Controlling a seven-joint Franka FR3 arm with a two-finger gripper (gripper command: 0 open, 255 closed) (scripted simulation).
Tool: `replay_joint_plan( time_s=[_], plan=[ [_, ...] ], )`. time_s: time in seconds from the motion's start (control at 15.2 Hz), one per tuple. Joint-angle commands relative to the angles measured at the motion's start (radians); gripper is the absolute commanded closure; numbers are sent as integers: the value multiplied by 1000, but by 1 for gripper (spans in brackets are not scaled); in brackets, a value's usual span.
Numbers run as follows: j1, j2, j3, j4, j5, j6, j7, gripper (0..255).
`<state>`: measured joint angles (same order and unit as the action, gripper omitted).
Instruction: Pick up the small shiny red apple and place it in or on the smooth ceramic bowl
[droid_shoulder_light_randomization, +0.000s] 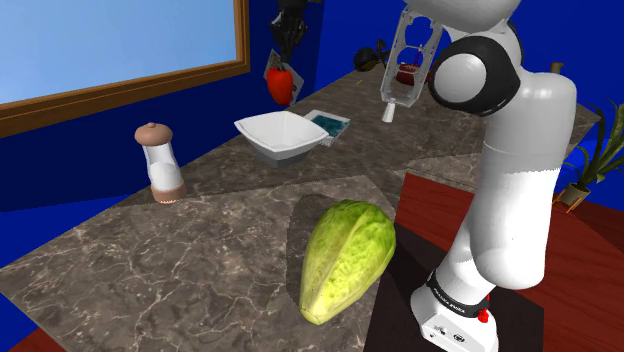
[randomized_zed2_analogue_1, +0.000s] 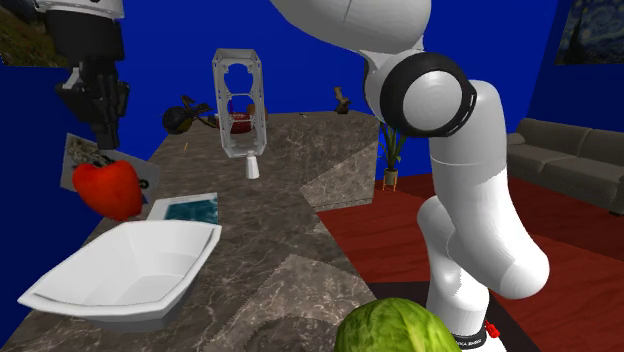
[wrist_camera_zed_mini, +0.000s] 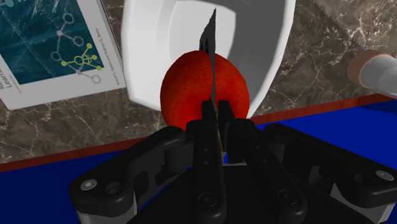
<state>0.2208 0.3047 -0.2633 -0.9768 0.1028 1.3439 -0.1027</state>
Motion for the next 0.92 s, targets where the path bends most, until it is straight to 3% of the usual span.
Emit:
replay_joint_plan(
  time_s=[0.0, 0.86],
  plan=[
    [9, -26, 0, -72, -8, 47, 1, 255],
    [39, -133, 6, -406, -40, 277, 8, 255]
  ],
)
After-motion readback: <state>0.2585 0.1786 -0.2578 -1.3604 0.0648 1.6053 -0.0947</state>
